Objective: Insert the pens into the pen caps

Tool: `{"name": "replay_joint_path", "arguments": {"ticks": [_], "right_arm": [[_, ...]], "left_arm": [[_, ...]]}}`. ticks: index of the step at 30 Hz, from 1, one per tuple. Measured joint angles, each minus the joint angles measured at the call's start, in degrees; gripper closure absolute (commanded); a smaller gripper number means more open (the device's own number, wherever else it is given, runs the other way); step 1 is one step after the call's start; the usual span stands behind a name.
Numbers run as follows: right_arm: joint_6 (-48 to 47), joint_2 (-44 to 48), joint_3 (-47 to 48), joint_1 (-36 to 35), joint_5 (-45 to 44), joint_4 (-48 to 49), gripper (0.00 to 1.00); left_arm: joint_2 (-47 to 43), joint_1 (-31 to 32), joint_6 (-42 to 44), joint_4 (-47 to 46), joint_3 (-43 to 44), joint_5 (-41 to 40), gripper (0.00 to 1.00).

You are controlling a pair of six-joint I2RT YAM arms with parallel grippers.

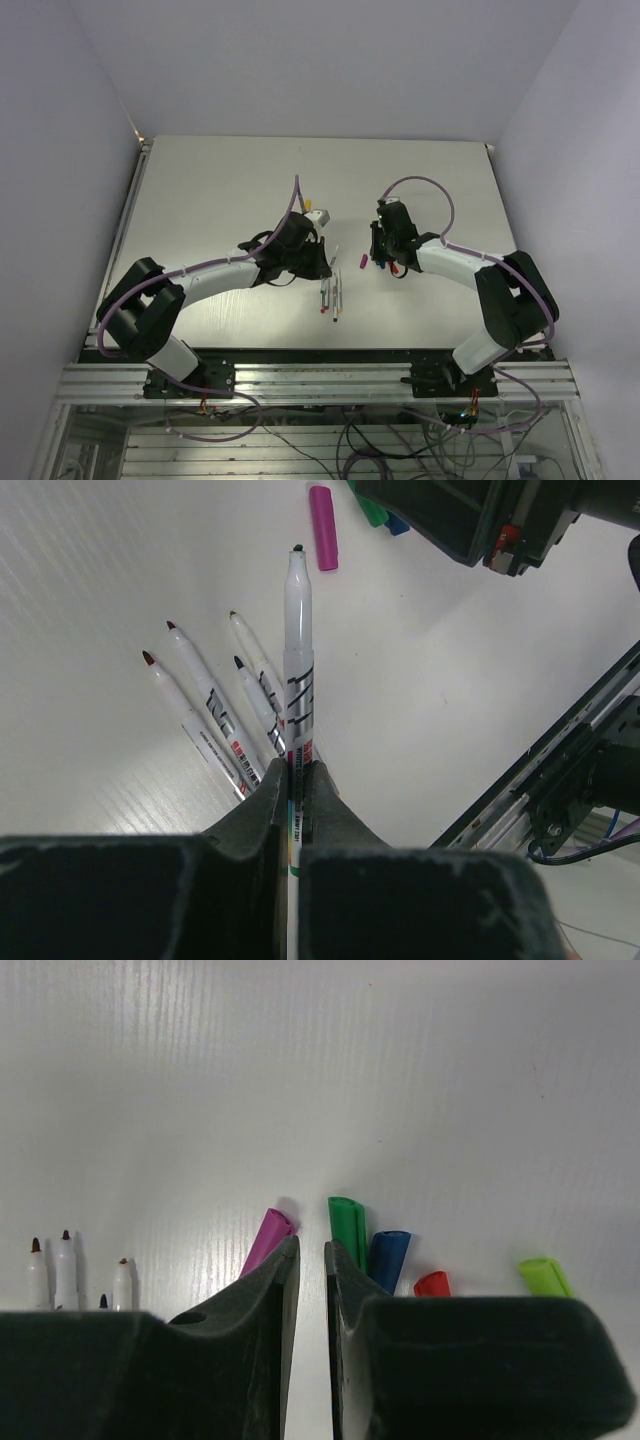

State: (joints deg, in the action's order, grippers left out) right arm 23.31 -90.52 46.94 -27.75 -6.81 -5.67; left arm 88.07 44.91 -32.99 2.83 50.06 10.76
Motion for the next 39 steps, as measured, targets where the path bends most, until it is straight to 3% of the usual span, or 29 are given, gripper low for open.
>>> {"name": "replay_joint_path", "arguments": {"ticks": [39], "right_arm": [[-0.4, -4.7, 1.1, 0.0, -4.2, 1.6, 0.77]], "left_arm": [[2.2, -0.9, 0.0, -0.1, 0.0, 1.7, 0.93]]}}
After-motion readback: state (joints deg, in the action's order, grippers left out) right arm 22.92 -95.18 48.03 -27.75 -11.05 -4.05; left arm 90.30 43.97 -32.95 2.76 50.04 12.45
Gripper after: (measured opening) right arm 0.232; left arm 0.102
